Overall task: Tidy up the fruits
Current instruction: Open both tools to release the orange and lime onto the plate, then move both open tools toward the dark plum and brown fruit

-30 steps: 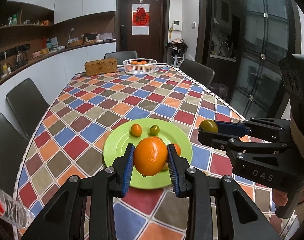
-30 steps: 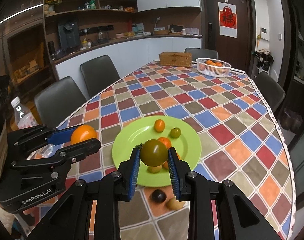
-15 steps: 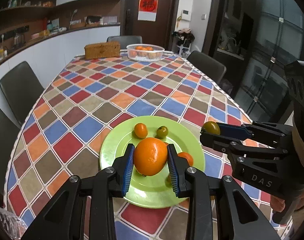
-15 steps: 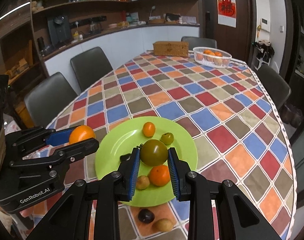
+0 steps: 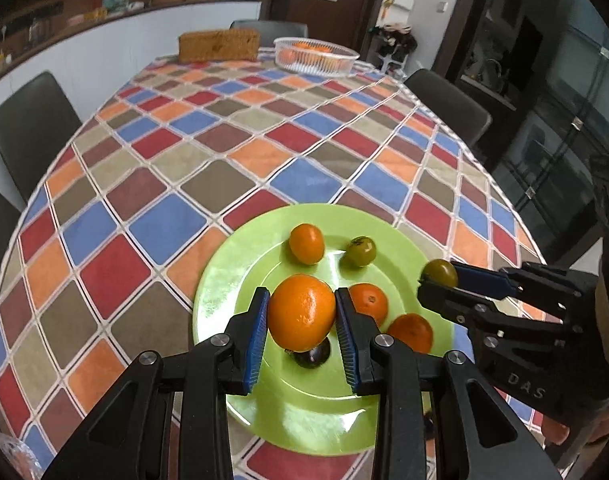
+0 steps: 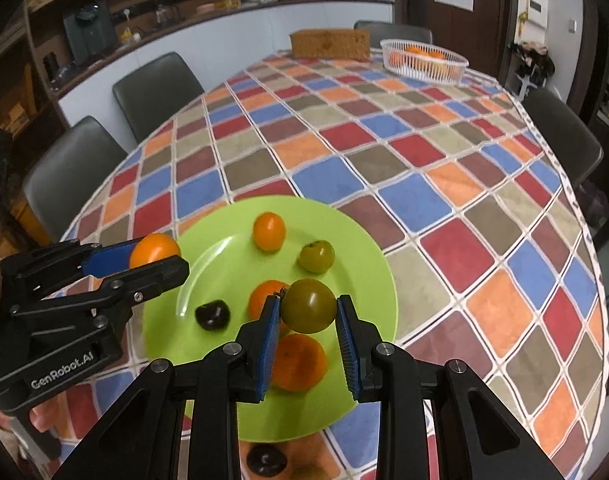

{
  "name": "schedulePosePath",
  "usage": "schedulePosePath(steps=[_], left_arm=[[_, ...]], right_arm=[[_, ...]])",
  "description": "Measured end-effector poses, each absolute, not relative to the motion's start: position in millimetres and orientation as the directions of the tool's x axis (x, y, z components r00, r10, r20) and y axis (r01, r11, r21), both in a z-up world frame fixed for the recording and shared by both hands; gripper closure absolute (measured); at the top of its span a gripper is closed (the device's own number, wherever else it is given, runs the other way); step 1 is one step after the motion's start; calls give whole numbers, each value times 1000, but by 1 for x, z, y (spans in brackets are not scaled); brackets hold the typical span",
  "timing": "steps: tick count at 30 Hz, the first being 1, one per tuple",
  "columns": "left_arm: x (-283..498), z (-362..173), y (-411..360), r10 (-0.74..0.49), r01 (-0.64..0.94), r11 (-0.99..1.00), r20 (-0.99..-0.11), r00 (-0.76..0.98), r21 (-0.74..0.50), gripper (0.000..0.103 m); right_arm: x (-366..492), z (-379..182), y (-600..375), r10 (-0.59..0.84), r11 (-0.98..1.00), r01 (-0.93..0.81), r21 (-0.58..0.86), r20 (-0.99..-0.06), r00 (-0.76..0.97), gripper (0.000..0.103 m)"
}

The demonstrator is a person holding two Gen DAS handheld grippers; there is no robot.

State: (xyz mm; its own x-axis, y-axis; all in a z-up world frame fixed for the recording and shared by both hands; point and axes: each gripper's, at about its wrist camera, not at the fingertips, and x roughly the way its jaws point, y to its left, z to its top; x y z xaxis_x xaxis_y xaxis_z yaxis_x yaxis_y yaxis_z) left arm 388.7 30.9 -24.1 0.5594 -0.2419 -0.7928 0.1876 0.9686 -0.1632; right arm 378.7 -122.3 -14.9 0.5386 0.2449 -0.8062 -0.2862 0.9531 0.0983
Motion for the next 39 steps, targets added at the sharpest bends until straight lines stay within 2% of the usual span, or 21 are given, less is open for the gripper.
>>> schedulePosePath(steps=[10,13,15,17,24,32,36,39], left_arm=[[400,-38,27,-196,178,977,-825,531,-117,71],[395,-35,25,-171,190,979,-816,553,-76,67],[390,-32,26,-179,193,978,-809,559,-82,66],[386,-29,27,-186,194,977,-805,564,-89,66],[347,-6,20,-179,226,973,-750,637,-40,63],[298,25,8,-207,264,964,-673,710,-18,54],[274,34,3,-217,274,962,-651,728,-14,53],[259,37,-1,-213,279,960,-634,744,5,50]], right_arm=[[394,-35,-128,230,960,-253,116,-843,486,73],[391,-35,-128,251,955,-264,134,-838,484,73],[389,-34,-128,252,954,-270,131,-836,487,67],[385,-32,-128,258,953,-270,135,-831,493,65],[357,-14,-132,285,944,-299,138,-795,535,65],[311,17,-141,317,933,-338,125,-729,607,65],[289,29,-148,320,933,-341,114,-698,641,59],[274,36,-153,319,933,-344,102,-679,662,59]])
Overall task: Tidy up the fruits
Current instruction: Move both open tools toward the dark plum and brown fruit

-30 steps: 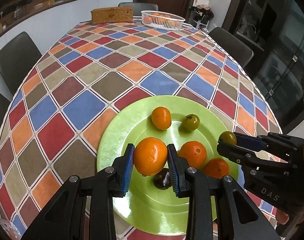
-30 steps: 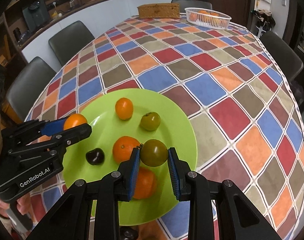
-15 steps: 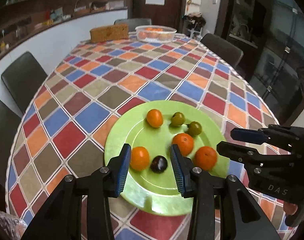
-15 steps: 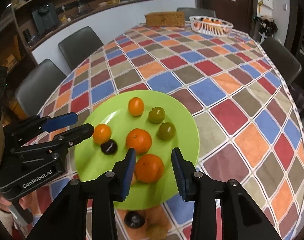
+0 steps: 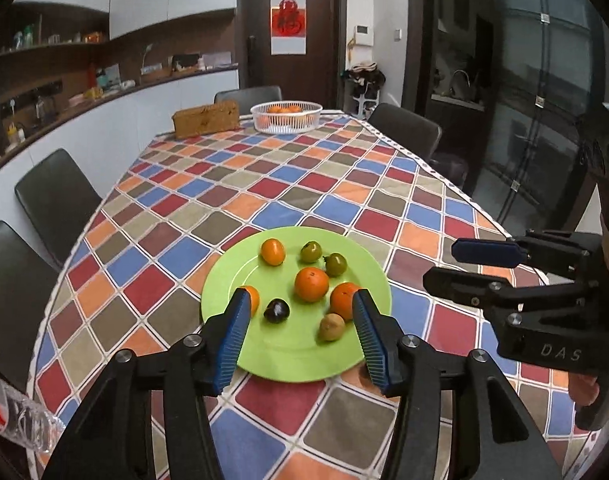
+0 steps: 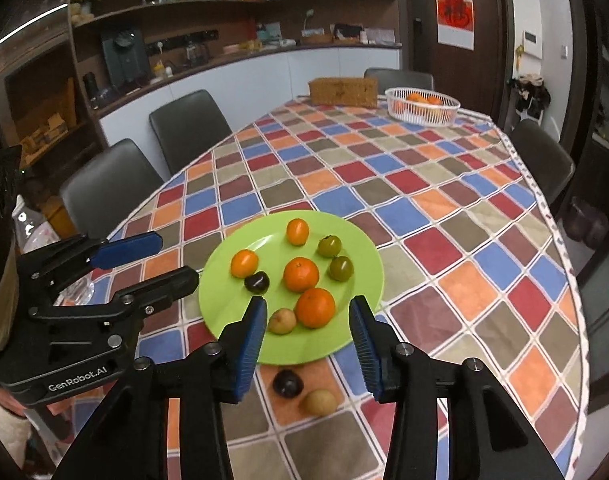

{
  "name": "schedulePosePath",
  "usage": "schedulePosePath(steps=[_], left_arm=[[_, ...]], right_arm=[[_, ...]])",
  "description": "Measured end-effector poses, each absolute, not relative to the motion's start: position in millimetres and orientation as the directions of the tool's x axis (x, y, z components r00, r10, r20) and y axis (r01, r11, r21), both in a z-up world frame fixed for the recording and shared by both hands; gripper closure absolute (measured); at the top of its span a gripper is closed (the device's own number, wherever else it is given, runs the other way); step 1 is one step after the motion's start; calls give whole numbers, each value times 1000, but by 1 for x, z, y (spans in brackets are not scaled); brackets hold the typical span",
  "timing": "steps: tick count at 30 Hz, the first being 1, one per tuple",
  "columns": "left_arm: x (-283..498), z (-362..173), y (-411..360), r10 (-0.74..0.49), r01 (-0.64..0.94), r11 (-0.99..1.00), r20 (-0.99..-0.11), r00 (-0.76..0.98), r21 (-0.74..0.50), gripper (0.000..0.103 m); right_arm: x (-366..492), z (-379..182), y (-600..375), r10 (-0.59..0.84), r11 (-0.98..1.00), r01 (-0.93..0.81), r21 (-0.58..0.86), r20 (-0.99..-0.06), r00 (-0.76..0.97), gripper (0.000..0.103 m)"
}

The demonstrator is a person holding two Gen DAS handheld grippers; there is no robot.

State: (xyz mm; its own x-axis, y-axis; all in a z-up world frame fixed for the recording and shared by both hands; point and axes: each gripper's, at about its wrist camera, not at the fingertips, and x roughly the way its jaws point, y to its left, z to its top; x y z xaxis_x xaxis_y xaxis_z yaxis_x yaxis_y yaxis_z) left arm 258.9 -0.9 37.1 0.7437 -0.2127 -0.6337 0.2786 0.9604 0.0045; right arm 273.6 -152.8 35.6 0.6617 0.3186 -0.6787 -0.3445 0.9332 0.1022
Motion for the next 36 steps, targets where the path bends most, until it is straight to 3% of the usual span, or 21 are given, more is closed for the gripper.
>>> schedulePosePath(steps=[7,13,24,36], left_arm=[[228,40,-12,-220,295,955,-602,768,28,45],[210,26,-20,-253,333,943,-597,761,26,44],[200,-4,-33,-341,437,900,-601,723,14,45],[219,-41,-38,-410,548,837,-671,618,-7,58]], right_arm=[[239,44,-161,325,927,-367,72,-641,695,59],[220,41,-166,314,928,-372,37,-618,721,52],[210,16,-173,301,921,-391,-2,-632,714,52],[219,-29,-166,281,895,-444,-42,-720,635,52]])
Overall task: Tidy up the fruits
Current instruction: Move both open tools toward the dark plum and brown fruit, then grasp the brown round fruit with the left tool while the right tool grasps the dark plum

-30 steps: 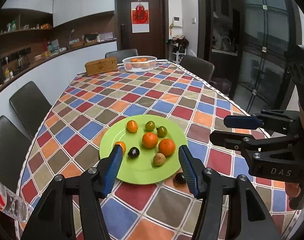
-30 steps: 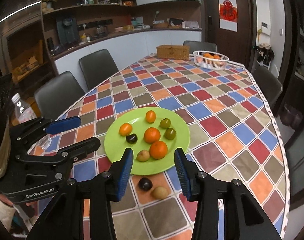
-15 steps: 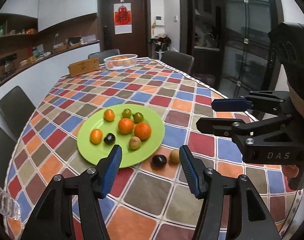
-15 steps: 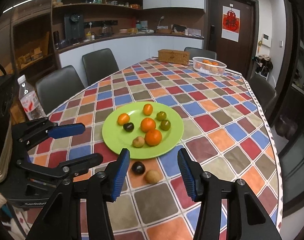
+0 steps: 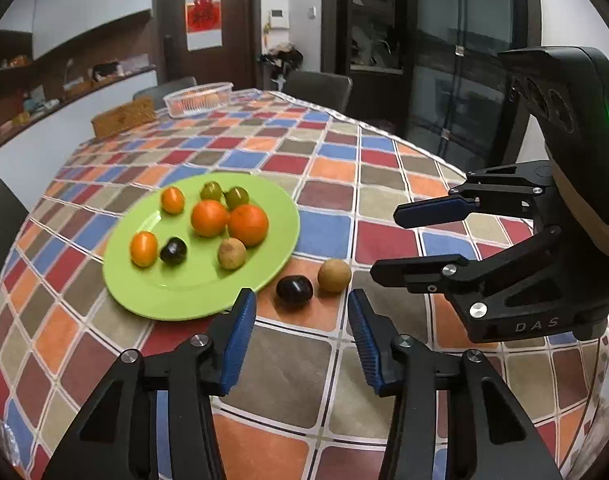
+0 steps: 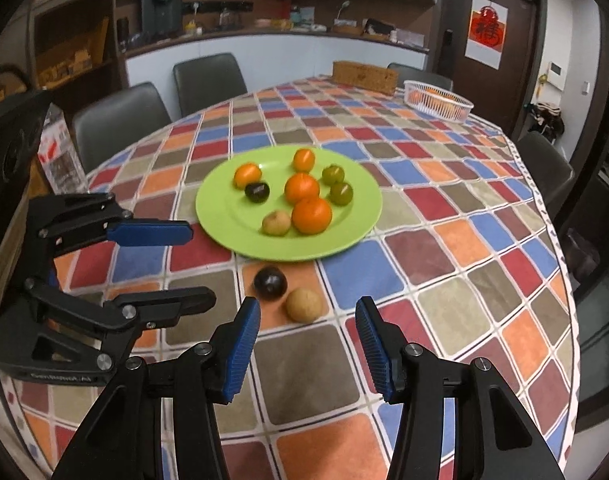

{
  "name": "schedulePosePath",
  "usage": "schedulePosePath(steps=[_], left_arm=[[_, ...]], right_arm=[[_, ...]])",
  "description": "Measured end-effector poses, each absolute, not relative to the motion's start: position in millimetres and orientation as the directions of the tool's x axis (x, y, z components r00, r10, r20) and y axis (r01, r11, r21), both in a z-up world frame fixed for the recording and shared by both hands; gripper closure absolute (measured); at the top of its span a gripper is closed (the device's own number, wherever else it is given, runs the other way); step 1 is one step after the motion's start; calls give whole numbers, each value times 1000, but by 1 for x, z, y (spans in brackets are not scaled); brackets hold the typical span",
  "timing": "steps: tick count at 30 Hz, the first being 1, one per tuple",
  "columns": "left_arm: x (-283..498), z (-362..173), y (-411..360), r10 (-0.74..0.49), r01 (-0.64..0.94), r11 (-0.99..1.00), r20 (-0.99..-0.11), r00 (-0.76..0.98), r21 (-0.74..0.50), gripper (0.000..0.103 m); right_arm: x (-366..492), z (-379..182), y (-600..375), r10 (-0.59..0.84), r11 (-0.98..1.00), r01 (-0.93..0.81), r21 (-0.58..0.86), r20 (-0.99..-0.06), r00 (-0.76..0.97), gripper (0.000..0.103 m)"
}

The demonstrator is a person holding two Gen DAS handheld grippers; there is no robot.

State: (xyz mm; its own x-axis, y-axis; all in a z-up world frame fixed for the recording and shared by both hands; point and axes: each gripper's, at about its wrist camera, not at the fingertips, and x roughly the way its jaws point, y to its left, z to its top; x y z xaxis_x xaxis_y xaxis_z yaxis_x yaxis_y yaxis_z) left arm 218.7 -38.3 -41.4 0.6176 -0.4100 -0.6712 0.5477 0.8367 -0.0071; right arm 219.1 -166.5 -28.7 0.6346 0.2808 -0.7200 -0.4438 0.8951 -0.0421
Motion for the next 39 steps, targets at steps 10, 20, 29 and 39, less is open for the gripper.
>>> schedulePosePath(steps=[10,20,29,39], left_arm=[[248,-64,-42,-440,572,816,-726,529,-78,69],[267,-78,-49,-427,562,822,-755,498,-93,71],[272,-81,-55,-410,557,827,-768,493,-84,72],[278,-85,-63,-376,530,845,-785,492,-73,72]], right_arm=[[239,-56,-164,297,884,-468,4,-777,555,55],[253,-74,-161,318,871,-490,32,-798,512,62],[263,-79,-163,339,866,-497,52,-791,509,68],[264,-80,-169,362,869,-488,82,-777,515,74]])
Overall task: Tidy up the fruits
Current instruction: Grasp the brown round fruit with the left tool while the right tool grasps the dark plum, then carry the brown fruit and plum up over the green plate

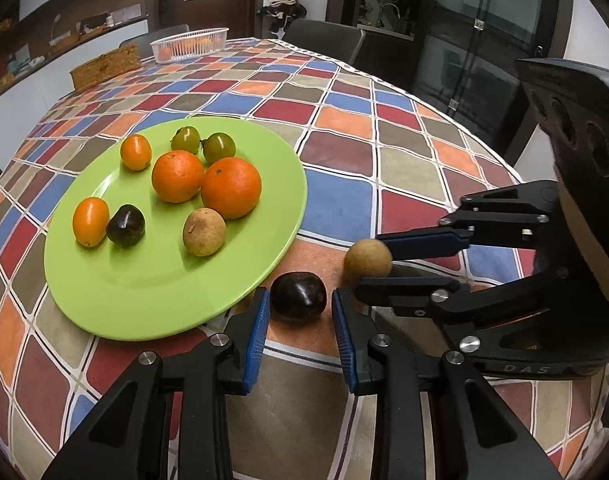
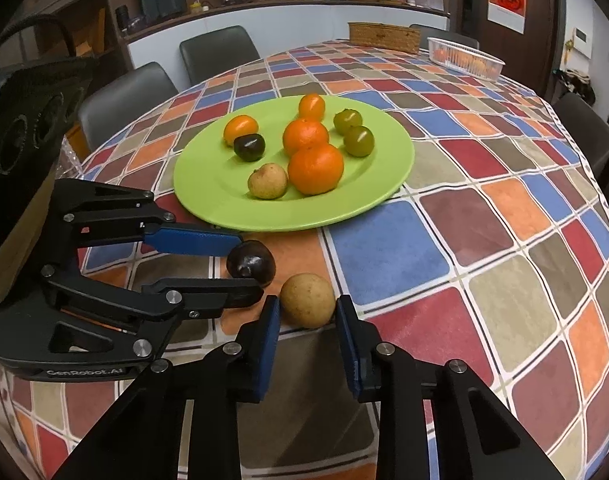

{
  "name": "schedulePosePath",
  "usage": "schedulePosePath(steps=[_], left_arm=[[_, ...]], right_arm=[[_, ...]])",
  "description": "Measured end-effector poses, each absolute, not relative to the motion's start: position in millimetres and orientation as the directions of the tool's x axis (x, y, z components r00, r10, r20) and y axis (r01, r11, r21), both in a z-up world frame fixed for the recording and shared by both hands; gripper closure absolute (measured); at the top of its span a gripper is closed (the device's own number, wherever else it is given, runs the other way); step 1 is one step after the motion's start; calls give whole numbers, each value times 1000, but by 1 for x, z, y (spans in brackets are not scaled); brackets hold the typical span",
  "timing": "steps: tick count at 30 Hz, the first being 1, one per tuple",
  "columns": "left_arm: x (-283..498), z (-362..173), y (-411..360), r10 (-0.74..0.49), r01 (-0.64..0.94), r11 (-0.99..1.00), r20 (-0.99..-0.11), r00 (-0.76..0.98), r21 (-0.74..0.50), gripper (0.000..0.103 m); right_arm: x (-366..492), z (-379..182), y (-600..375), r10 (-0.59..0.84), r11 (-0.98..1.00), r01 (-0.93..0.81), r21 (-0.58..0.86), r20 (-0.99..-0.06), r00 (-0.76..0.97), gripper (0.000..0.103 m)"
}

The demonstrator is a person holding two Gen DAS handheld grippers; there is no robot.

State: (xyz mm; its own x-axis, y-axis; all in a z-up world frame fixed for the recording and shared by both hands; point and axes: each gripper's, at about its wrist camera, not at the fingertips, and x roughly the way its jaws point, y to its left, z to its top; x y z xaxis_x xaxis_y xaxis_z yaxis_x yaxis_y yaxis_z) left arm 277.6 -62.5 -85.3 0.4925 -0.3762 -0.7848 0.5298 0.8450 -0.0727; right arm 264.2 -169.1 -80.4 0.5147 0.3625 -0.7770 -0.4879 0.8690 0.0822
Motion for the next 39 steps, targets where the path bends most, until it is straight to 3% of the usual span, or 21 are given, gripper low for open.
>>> schedulePosePath(steps=[14,39], left_arm=[[270,-77,-64,-358,497,865,-782,510,-72,75],[232,-4,-16,-302,382,924,-665,682,-28,75]], right_arm=[[252,-71,-186,360,899,-420,124,-756,547,74],[228,-6,-163,381,905,-410,114,-647,661,73]])
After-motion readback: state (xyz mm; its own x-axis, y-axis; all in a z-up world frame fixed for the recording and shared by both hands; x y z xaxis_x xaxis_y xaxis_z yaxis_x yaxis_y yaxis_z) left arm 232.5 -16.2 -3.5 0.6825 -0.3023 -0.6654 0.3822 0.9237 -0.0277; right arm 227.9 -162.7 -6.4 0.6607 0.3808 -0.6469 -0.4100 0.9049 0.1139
